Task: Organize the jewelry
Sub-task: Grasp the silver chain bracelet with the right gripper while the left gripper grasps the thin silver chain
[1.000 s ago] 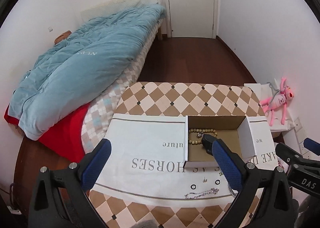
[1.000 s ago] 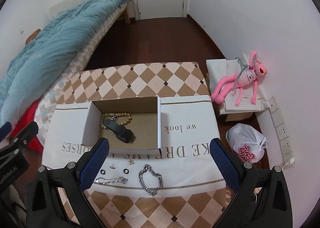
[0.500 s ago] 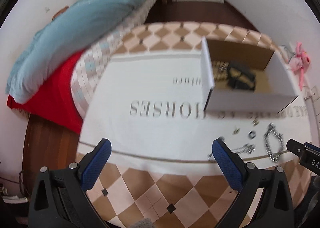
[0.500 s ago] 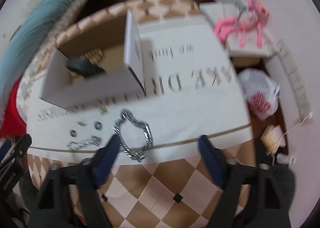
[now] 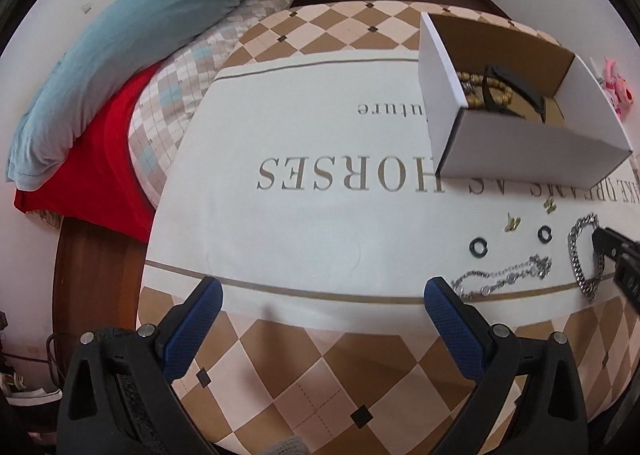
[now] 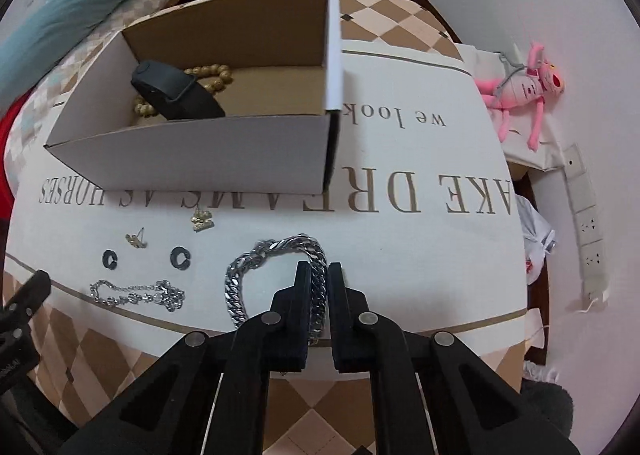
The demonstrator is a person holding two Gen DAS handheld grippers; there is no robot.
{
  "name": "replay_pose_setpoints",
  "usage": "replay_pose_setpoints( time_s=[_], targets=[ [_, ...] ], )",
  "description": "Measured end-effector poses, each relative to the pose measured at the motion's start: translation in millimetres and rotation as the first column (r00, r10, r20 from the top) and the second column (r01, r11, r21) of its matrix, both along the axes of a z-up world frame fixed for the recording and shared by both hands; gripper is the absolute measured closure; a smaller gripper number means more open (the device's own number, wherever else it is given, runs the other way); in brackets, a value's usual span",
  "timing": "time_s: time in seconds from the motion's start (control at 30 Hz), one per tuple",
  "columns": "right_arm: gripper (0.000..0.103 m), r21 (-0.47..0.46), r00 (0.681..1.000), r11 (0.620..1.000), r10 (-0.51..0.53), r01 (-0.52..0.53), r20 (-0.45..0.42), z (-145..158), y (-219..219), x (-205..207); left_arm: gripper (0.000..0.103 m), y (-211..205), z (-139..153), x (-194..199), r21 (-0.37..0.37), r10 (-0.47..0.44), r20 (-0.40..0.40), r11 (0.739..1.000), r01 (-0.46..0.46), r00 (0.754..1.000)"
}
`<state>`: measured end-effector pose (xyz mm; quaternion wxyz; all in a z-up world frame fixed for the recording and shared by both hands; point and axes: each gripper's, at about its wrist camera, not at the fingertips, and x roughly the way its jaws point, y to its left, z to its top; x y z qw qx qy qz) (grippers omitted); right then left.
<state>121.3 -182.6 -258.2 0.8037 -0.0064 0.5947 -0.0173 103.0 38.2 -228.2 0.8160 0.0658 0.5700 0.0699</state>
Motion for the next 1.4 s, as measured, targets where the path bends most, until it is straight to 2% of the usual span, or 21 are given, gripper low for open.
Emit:
replay_pose_setpoints(
  time_s=[0.13,0.3,0.43,0.57,0.7,0.77,0.8,0.87,0.9,0.93,0.97,1.03,1.07,1.1,1.23,1.4],
  targets=[
    [0.095,0.058,0.999,0.997,-0.05,0.05,0.006,10,-15,-2,0.0,-3,-7,-8,-0.003,-0.028,-0.023,1.0,0.028,0.999],
    [0.095,0.117,0.992,0.988,-0.109,0.102,0.056,36,-36,-16,0.001,-19,-11,-15,-0.055,-0.079,-0.042,0.996,0.076,0.996],
    [0.095,0.121,0.989,0.985,-0.13,0.12,0.075,47,-48,-21,0.001,-48,-4,-12,-0.119,-0.134,-0.026,0.984,0.131,0.991],
    [0.095,0.12,0.983,0.979,-0.173,0.166,0.053,39,-66,-22,0.002,-85,-3,-5,-0.174,-0.2,-0.014,0.965,0.194,0.98],
    [0.095,0.132,0.974,0.967,-0.223,0.218,0.027,29,-83,-24,0.017,-115,-12,0,-0.168,-0.245,-0.039,0.957,0.236,0.969],
    [0.095,0.141,0.969,0.96,-0.245,0.24,0.02,26,-89,-26,0.018,-123,-15,4,-0.161,-0.254,-0.044,0.956,0.244,0.966],
    [0.095,0.142,0.968,0.959,-0.251,0.247,0.018,25,-92,-26,0.022,-127,-15,5,-0.157,-0.258,-0.041,0.956,0.249,0.965],
    [0.095,0.149,0.964,0.954,-0.266,0.261,0.014,24,-96,-27,0.038,-135,-17,7,-0.151,-0.271,-0.047,0.953,0.261,0.961],
    [0.095,0.153,0.962,0.951,-0.273,0.268,0.011,24,-98,-28,0.053,-137,-19,9,-0.151,-0.276,-0.053,0.952,0.266,0.96],
    [0.095,0.155,0.961,0.95,-0.276,0.271,0.01,23,-100,-28,0.063,-139,-19,9,-0.166,-0.283,-0.047,0.948,0.272,0.958],
    [0.095,0.157,0.959,0.948,-0.282,0.277,0.009,23,-101,-29,0.067,-139,-19,11,-0.171,-0.286,-0.047,0.946,0.274,0.957],
    [0.095,0.162,0.958,0.945,-0.287,0.282,0.006,22,-102,-29,0.09,-140,-18,15,-0.19,-0.297,-0.045,0.94,0.284,0.954],
    [0.095,0.163,0.957,0.945,-0.289,0.284,0.004,22,-103,-29,0.096,-143,-17,16,-0.19,-0.314,-0.044,0.935,0.301,0.948],
    [0.095,0.166,0.957,0.944,-0.29,0.285,0.002,22,-102,-29,0.099,-141,-15,14,-0.195,-0.319,-0.044,0.932,0.305,0.947],
    [0.095,0.181,0.957,0.941,-0.29,0.285,0.003,23,-101,-28,0.1,-133,-14,14,-0.236,-0.311,-0.044,0.927,0.293,0.949],
    [0.095,0.229,0.966,0.941,-0.259,0.249,0.016,36,-89,-32,0.1,-102,8,0,-0.337,-0.252,-0.017,0.912,0.232,0.968]
  ],
)
